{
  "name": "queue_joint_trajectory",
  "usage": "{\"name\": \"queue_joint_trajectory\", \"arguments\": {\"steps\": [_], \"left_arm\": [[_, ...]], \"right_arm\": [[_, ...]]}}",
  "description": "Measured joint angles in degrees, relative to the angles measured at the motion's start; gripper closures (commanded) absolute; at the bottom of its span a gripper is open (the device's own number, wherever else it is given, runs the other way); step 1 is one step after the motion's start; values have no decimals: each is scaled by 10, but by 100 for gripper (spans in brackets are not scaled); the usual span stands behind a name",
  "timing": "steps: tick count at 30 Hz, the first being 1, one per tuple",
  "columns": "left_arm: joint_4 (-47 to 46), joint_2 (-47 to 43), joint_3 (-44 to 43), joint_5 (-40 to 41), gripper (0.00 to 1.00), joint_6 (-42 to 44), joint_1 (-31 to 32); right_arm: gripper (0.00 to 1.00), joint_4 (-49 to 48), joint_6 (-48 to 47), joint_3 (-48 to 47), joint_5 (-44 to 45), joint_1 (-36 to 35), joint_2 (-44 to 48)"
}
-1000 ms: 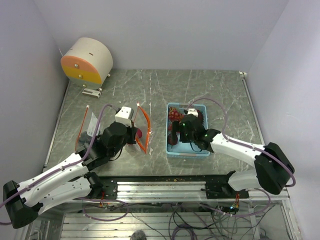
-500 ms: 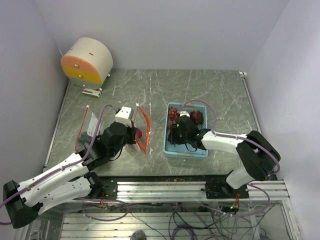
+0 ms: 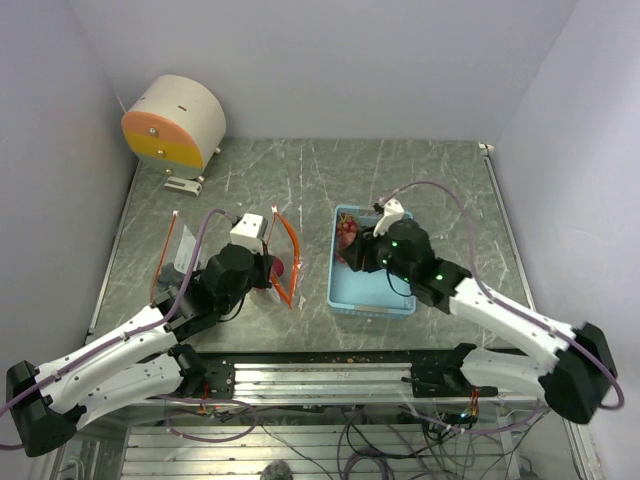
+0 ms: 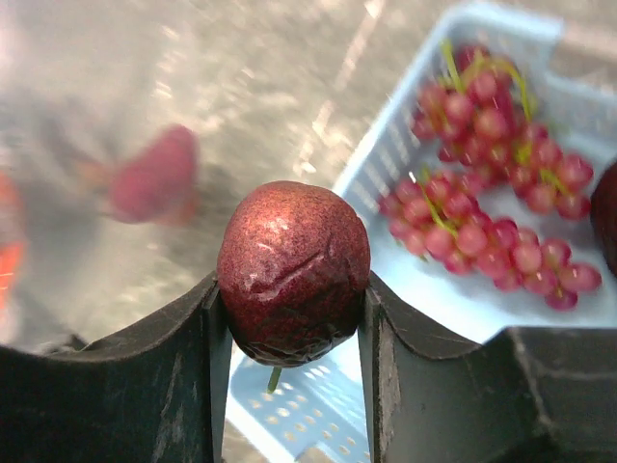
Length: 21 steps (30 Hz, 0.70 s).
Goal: Place the food in the zip-top bag and seal the zipper
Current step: Pick up the fake fruit from the bin, then place the fake fruit in the zipper food storage bag.
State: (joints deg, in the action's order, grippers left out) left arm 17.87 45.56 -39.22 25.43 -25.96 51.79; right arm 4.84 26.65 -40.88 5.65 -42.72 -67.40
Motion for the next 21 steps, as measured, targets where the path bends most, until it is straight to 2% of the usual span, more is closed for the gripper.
{"name": "queue_joint_trajectory", "arguments": {"steps": [4,7,10,15,21], "left_arm": [[0,0,0,0,93,0,0],[0,0,0,0,93,0,0],[0,0,0,0,93,-1,0],[-1,7,0,-2,93,-5,0],[0,9,0,-14,93,-7,0]], "right_arm": [[89,-35,-15,-5,-61,-2,93],[89,-83,-17,-5,-133,-9,107],[87,-141,-18,-6,-198,-41,85],[86,-217,-20,-23,-245,-101,14],[83,-296,1,-38,-212,-104,-60]]}}
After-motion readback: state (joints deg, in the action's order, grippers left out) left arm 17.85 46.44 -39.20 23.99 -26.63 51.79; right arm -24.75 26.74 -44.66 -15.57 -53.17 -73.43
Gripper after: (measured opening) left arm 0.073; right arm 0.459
